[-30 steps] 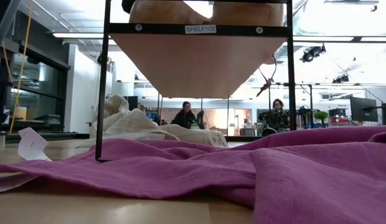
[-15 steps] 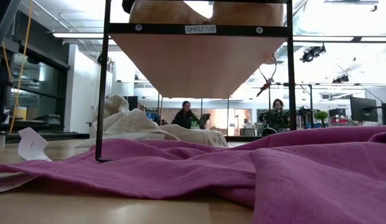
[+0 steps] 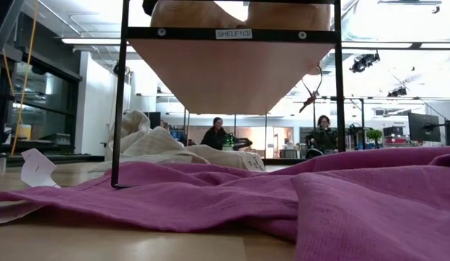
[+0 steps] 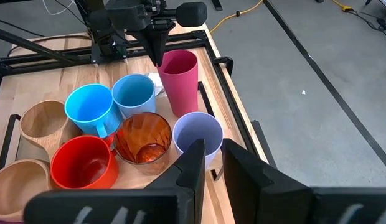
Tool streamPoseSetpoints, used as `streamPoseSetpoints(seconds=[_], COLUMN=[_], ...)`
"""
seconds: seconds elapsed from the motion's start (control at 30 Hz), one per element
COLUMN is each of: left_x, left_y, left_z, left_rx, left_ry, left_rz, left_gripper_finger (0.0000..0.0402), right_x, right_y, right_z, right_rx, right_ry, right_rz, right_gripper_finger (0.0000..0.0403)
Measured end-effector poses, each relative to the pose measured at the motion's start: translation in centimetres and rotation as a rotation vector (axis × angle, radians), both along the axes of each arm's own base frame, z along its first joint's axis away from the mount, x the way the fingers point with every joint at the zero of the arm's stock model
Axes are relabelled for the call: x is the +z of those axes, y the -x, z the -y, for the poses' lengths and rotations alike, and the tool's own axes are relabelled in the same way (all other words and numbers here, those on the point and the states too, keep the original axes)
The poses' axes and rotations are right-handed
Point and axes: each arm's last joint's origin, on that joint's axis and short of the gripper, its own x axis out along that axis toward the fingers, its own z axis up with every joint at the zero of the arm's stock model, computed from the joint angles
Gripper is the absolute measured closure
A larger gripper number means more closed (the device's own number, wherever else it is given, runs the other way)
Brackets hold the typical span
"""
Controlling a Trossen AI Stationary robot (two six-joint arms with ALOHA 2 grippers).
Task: Stack small to large cups/mugs on shelf
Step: Put the pink cup on the shelf
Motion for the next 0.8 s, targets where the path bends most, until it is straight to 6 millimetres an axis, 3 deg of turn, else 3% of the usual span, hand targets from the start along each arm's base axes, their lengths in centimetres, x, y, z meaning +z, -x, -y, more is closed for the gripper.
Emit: streamPoseSetpoints(seconds=[0.2,0.5,0.8], left_x=[0.00,0.04,-0.14], left_y=[0.00,-0.05,-0.31], left_z=[0.00,-0.05,-0.26], left_rx=[0.000,0.003,0.007], left_ry=[0.000,-0.007,-0.019], left_rz=[0.000,0.006,0.005], left_gripper_finger=[0.0395,0.0352,0.0357], right_x=[-0.01,-0.03,-0.03], right_y=[0.00,0.02,0.02], right_z=[0.01,-0.01,-0.01], right_rx=[0.000,0.001,0.001], right_ry=[0.000,-0.001,0.000], right_rz=[-0.001,-0.003,-0.004], right_gripper_finger=[0.0357,0.0357,0.0357])
